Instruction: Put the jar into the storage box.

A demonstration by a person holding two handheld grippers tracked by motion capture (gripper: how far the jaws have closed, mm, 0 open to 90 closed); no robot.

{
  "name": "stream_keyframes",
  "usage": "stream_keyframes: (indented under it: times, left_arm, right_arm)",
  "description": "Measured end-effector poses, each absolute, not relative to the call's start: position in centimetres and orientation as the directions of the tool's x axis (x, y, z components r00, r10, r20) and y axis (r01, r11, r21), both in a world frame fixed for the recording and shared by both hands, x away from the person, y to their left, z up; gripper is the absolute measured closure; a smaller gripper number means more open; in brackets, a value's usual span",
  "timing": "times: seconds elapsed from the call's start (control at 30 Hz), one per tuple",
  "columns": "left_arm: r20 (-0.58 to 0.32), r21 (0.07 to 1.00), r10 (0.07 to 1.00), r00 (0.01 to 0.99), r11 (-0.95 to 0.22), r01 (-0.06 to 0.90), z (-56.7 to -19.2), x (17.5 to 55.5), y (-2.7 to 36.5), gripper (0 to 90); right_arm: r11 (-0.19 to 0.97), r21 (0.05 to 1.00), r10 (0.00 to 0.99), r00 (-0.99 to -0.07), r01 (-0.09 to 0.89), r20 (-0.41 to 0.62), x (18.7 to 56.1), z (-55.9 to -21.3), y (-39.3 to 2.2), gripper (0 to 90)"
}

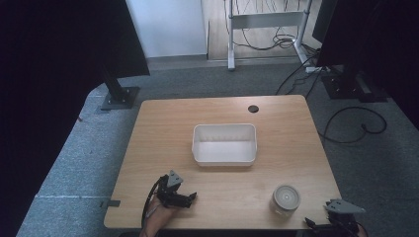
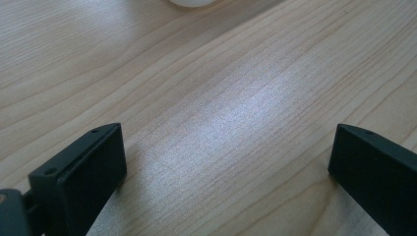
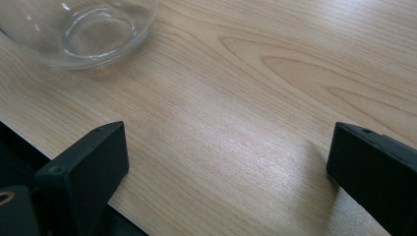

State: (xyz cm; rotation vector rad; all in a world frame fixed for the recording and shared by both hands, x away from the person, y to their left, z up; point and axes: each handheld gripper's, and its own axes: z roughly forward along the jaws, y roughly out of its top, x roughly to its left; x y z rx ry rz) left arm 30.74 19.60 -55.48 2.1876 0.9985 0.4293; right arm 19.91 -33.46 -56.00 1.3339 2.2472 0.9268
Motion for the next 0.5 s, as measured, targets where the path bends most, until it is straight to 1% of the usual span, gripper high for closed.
stream_keyframes:
  times: [0.5]
  left_arm:
    - [0.015, 0.703, 0.760, 0.650, -0.470, 0.534, -55.48, 30.73, 19.60, 0.7]
  right_arm:
    - [0.327, 0.684, 0.886, -0.463, 0.652, 0.018, 19.88, -55.94, -33.27, 0.0]
